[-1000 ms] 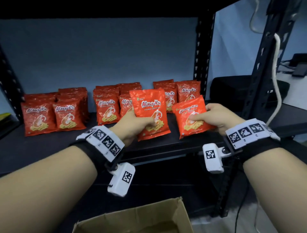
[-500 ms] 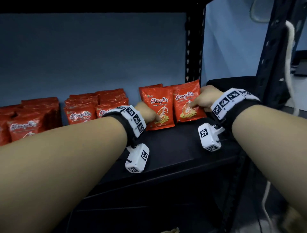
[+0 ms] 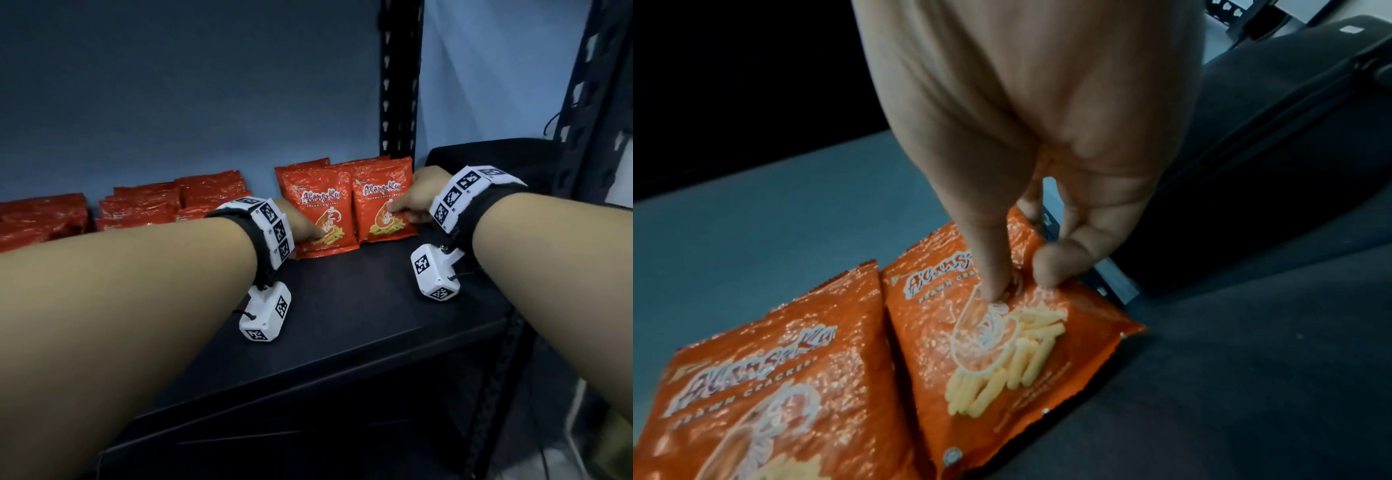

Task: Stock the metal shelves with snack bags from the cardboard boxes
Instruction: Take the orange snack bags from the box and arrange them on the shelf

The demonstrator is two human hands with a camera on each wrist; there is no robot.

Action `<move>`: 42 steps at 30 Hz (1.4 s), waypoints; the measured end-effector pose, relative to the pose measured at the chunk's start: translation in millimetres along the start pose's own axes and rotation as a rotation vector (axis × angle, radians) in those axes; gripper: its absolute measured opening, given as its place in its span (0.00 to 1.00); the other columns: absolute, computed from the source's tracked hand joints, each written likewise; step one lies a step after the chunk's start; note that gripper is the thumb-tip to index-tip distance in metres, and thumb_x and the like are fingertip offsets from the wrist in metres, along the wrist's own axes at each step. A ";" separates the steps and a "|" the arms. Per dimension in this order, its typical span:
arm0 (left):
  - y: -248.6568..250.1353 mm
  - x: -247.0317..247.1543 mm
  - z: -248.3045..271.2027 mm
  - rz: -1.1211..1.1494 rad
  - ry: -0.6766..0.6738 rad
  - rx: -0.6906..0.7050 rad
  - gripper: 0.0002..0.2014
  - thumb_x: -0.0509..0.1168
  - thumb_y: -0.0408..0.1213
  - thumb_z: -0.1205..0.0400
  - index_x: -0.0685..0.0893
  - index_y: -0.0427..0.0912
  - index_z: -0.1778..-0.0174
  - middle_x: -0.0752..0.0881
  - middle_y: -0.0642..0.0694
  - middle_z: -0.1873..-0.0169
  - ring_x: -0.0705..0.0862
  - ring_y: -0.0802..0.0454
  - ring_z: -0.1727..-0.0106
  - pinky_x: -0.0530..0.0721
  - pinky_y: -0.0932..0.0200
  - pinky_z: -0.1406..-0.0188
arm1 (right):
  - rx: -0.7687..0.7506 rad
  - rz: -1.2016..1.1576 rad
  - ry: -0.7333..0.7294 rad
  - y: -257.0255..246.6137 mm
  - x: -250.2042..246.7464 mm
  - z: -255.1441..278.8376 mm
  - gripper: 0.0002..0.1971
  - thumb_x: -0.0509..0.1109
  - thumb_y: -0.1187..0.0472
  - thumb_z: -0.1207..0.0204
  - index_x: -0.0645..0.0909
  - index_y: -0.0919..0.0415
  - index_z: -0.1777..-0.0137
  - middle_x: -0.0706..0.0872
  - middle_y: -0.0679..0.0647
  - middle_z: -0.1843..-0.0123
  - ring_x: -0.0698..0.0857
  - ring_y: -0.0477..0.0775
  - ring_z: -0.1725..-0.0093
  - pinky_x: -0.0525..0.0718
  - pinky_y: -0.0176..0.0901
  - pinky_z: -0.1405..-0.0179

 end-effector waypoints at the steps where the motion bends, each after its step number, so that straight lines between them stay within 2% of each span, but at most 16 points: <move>1: -1.5 0.6 -0.5 0.013 -0.008 -0.007 0.18 0.85 0.43 0.28 0.86 0.36 0.54 0.90 0.41 0.65 0.90 0.46 0.67 0.94 0.45 0.58 | 0.020 -0.032 -0.001 1.1 2.2 0.2 0.22 0.90 0.57 0.34 0.89 0.66 0.44 0.94 0.62 0.52 0.94 0.62 0.52 0.92 0.61 0.44; 4: -3.1 -5.8 13.6 -0.003 -0.002 0.026 0.25 0.86 0.47 0.31 0.87 0.35 0.47 0.92 0.40 0.57 0.93 0.43 0.56 0.93 0.40 0.49 | 0.025 -0.092 -0.014 3.6 3.1 11.2 0.24 0.90 0.59 0.35 0.88 0.70 0.44 0.94 0.65 0.53 0.94 0.63 0.51 0.92 0.61 0.42; 6: -3.8 -12.2 21.9 -0.010 -0.002 0.036 0.23 0.86 0.49 0.31 0.85 0.38 0.53 0.91 0.41 0.53 0.92 0.42 0.49 0.92 0.43 0.43 | 0.000 -0.082 -0.021 3.6 -1.4 23.5 0.23 0.90 0.59 0.35 0.87 0.69 0.45 0.94 0.64 0.52 0.94 0.62 0.53 0.93 0.59 0.45; 8: -5.1 -19.0 37.2 -0.047 0.008 0.070 0.23 0.84 0.52 0.29 0.82 0.40 0.58 0.90 0.42 0.55 0.91 0.41 0.46 0.91 0.44 0.41 | -0.036 -0.055 0.000 2.0 -7.9 39.0 0.23 0.90 0.59 0.35 0.85 0.67 0.44 0.93 0.63 0.49 0.94 0.64 0.49 0.93 0.62 0.45; 11: -4.4 -33.1 68.2 -0.115 0.039 0.166 0.23 0.83 0.56 0.28 0.82 0.42 0.58 0.89 0.42 0.58 0.90 0.44 0.53 0.90 0.52 0.51 | -0.152 -0.011 0.061 -8.7 -15.9 72.4 0.24 0.90 0.58 0.35 0.81 0.64 0.46 0.92 0.61 0.49 0.93 0.66 0.49 0.92 0.65 0.46; 13: -5.9 -44.3 96.3 -0.114 0.088 0.254 0.23 0.82 0.54 0.27 0.80 0.45 0.51 0.85 0.50 0.58 0.84 0.53 0.59 0.81 0.59 0.63 | -0.227 0.021 0.088 -13.2 -15.6 95.1 0.38 0.91 0.50 0.43 0.82 0.61 0.34 0.92 0.58 0.45 0.92 0.64 0.48 0.91 0.64 0.44; 14: -9.1 -49.6 109.4 -0.085 0.097 0.286 0.23 0.83 0.52 0.27 0.80 0.46 0.48 0.83 0.52 0.58 0.83 0.56 0.59 0.79 0.60 0.63 | -0.254 0.024 0.089 -14.1 -13.6 103.9 0.45 0.90 0.46 0.47 0.81 0.59 0.29 0.91 0.57 0.43 0.92 0.62 0.47 0.91 0.62 0.43; 15: -13.6 -53.8 119.8 -0.043 0.087 0.309 0.22 0.83 0.51 0.28 0.80 0.47 0.47 0.83 0.52 0.57 0.83 0.55 0.57 0.80 0.59 0.60 | -0.275 0.010 0.077 -15.9 -11.4 115.0 0.45 0.90 0.46 0.46 0.81 0.57 0.27 0.90 0.55 0.43 0.91 0.60 0.48 0.91 0.60 0.43; 18: -30.5 -67.2 155.9 0.091 0.012 0.325 0.21 0.84 0.46 0.28 0.82 0.47 0.48 0.88 0.46 0.57 0.84 0.52 0.63 0.83 0.56 0.58 | -0.359 -0.031 0.007 -25.9 4.8 157.8 0.25 0.89 0.52 0.35 0.85 0.52 0.40 0.90 0.52 0.50 0.89 0.50 0.58 0.87 0.47 0.54; 21: -53.0 -76.9 196.8 0.166 -0.058 0.340 0.20 0.83 0.41 0.26 0.82 0.43 0.46 0.89 0.46 0.64 0.85 0.52 0.68 0.85 0.52 0.61 | -0.442 -0.041 -0.116 -34.7 36.9 213.0 0.15 0.87 0.55 0.30 0.86 0.51 0.48 0.92 0.52 0.57 0.87 0.38 0.67 0.80 0.33 0.64; 22: -63.0 -78.2 210.4 0.182 -0.073 0.340 0.19 0.83 0.40 0.26 0.82 0.42 0.47 0.88 0.47 0.66 0.85 0.52 0.67 0.85 0.52 0.61 | -0.459 -0.055 -0.159 -34.5 50.9 228.4 0.13 0.87 0.56 0.30 0.86 0.51 0.50 0.92 0.52 0.60 0.85 0.37 0.70 0.80 0.34 0.66; 25: -100.7 -75.8 243.5 0.252 -0.098 0.318 0.17 0.83 0.41 0.27 0.83 0.41 0.52 0.87 0.47 0.71 0.85 0.50 0.68 0.82 0.52 0.64 | -0.485 -0.103 -0.254 -27.2 94.2 267.2 0.11 0.86 0.55 0.30 0.86 0.53 0.54 0.91 0.52 0.65 0.87 0.44 0.69 0.86 0.48 0.60; 29: -153.4 -64.8 282.0 0.302 -0.092 0.252 0.10 0.81 0.36 0.22 0.85 0.39 0.55 0.86 0.46 0.72 0.85 0.48 0.68 0.82 0.54 0.65 | -0.480 -0.148 -0.325 -20.7 142.8 308.1 0.09 0.84 0.53 0.28 0.87 0.51 0.54 0.92 0.55 0.62 0.88 0.46 0.67 0.86 0.48 0.59; 33: -202.9 -49.9 305.7 0.303 -0.095 0.183 0.09 0.79 0.38 0.21 0.86 0.40 0.53 0.87 0.48 0.71 0.88 0.50 0.67 0.83 0.55 0.66 | -0.449 -0.195 -0.401 -12.0 185.0 337.6 0.08 0.83 0.56 0.25 0.86 0.56 0.52 0.92 0.60 0.61 0.90 0.50 0.66 0.87 0.48 0.58; 37: -245.7 -31.4 319.5 0.330 -0.091 0.081 0.09 0.78 0.38 0.20 0.86 0.38 0.52 0.87 0.44 0.69 0.88 0.52 0.67 0.83 0.59 0.65 | -0.396 -0.182 -0.477 7.0 228.2 354.2 0.08 0.82 0.55 0.23 0.86 0.55 0.51 0.91 0.58 0.64 0.89 0.48 0.67 0.85 0.42 0.61; 42: -297.1 1.6 321.7 0.335 -0.118 -0.063 0.09 0.78 0.39 0.20 0.87 0.38 0.53 0.87 0.47 0.73 0.86 0.52 0.69 0.83 0.58 0.68 | -0.289 -0.077 -0.596 46.7 281.9 358.4 0.12 0.83 0.51 0.27 0.87 0.55 0.51 0.91 0.53 0.64 0.90 0.50 0.65 0.91 0.52 0.55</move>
Point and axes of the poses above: each hand's wrist, its own z-axis away from the middle knuckle, its own x-axis out of the palm, y = z × x, the point moved 5 cm from there along -z, towards the middle knuckle
